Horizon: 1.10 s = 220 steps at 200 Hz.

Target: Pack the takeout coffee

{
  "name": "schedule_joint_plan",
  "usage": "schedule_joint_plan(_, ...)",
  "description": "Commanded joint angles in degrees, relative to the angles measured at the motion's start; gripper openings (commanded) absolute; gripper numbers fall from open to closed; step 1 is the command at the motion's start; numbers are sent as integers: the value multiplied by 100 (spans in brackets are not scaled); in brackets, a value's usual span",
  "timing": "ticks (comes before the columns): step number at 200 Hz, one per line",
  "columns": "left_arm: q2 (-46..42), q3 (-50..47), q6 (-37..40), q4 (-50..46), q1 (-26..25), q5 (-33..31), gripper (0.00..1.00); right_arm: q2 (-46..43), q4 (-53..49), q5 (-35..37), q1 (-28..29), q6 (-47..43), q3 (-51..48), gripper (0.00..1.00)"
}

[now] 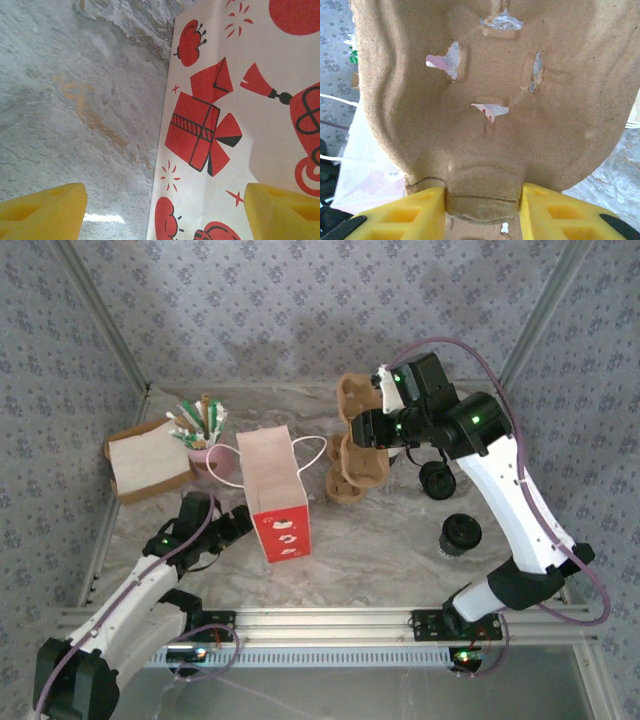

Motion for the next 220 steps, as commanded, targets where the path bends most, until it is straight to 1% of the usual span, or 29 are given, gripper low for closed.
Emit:
schedule_joint_plan(1, 141, 28, -133, 302, -168, -236, 82, 10, -158, -6, 139, -53, 332, 42)
schedule_joint_plan(35, 477, 121, -145, 543, -425, -318, 82, 61, -224, 4, 311, -49, 584, 42)
schedule_joint_plan(75, 926, 399, -35, 734, -731, -392, 83, 231, -121, -288, 552, 29, 892, 42)
schedule_joint_plan(95, 933, 584, 112, 446, -735, -516, 85, 389, -83, -435, 655, 83, 1057, 42)
schedule_joint_plan(112, 633, 686, 233, 48, -684, -778, 86, 518, -70, -480, 731, 102, 1189, 42)
schedule_joint_plan(136, 102, 778, 388, -472, -312, -818, 86, 707, -48, -536, 825, 139, 1382, 42)
schedule_joint_plan(151, -123, 873, 525, -764, 59, -730, 86, 867, -44, -576, 906, 148, 1530, 42)
schedule_joint_plan(167, -207, 1015, 693, -923, 527, -481, 85, 1042, -63, -618, 1010, 145, 1746, 41)
schedule_joint_plan(180, -120, 1171, 827, -938, 931, -221, 83, 1162, -72, -629, 1080, 149, 1873, 41)
schedule_joint_plan(196, 118, 1495, 983, -936, 1295, 11, 82, 1306, -42, -688, 1130, 150, 1984, 41)
schedule_joint_plan(220, 667, 2233, 1205, -968, 1518, 148, 81, 1485, 86, -886, 1156, 179, 2045, 41)
